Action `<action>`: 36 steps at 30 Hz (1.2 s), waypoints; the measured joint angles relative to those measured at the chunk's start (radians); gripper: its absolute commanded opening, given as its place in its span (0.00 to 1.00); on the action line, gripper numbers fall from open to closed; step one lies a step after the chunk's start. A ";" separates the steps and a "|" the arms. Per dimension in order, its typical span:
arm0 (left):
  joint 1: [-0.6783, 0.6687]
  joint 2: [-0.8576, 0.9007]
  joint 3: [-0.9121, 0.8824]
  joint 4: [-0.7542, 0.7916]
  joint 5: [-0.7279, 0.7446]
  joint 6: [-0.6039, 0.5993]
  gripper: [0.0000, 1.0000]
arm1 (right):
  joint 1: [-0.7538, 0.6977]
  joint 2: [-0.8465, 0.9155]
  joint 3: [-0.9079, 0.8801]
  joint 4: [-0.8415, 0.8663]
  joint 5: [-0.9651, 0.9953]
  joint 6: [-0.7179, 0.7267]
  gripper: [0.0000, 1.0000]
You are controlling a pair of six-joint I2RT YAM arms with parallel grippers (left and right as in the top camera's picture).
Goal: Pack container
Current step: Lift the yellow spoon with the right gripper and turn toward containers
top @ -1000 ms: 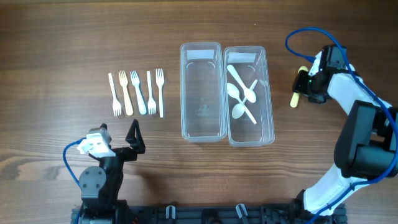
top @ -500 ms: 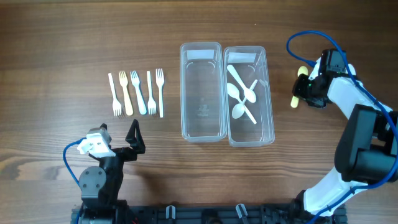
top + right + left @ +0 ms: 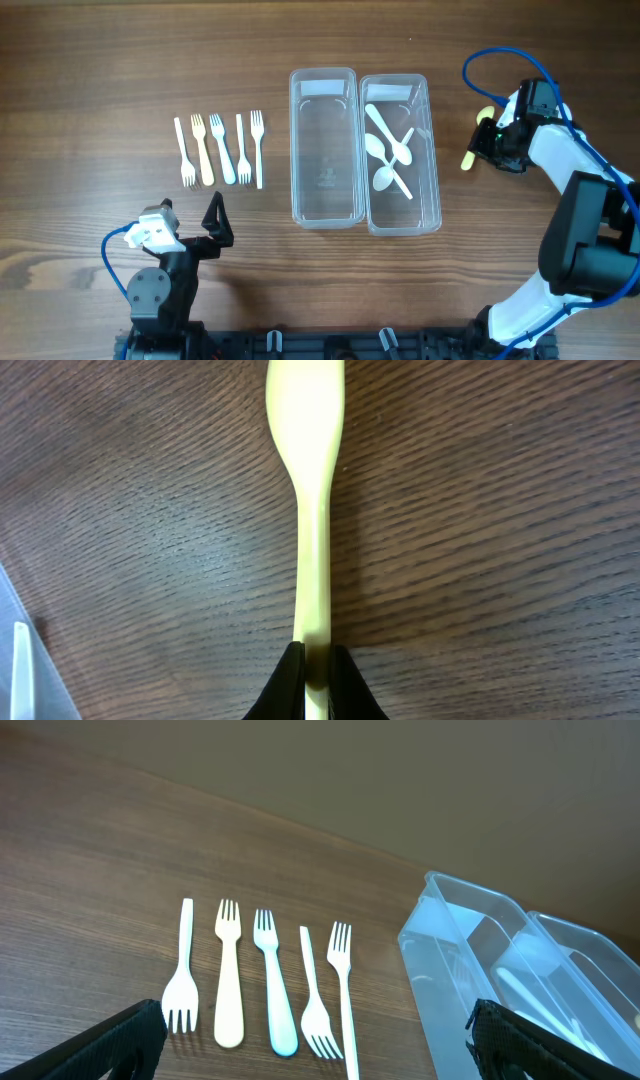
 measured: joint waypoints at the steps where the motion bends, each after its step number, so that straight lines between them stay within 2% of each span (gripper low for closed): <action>1: 0.000 0.000 0.000 0.000 0.000 0.000 1.00 | 0.000 0.000 0.003 -0.005 -0.003 0.000 0.04; 19: 0.000 0.000 0.000 0.000 0.000 0.000 1.00 | 0.003 -0.071 0.015 -0.064 -0.011 -0.029 0.04; 20: 0.000 0.000 0.000 0.000 0.000 0.000 1.00 | 0.003 -0.071 0.015 -0.065 -0.011 -0.031 0.06; 21: 0.000 0.000 0.000 0.000 0.000 0.000 1.00 | 0.003 -0.071 0.015 -0.066 -0.010 -0.031 0.19; 22: 0.000 0.000 0.000 0.000 0.000 0.000 1.00 | 0.003 -0.071 0.015 -0.071 -0.010 -0.032 0.36; 23: 0.000 0.000 0.000 0.000 0.000 0.000 1.00 | 0.003 -0.071 0.015 -0.078 -0.009 -0.037 0.46; 30: 0.000 0.000 0.000 0.000 0.000 0.000 1.00 | 0.003 -0.071 0.014 -0.170 -0.002 -0.035 0.48; 36: 0.000 0.000 0.000 0.000 0.000 0.000 1.00 | 0.003 -0.071 -0.018 -0.153 0.007 0.023 0.49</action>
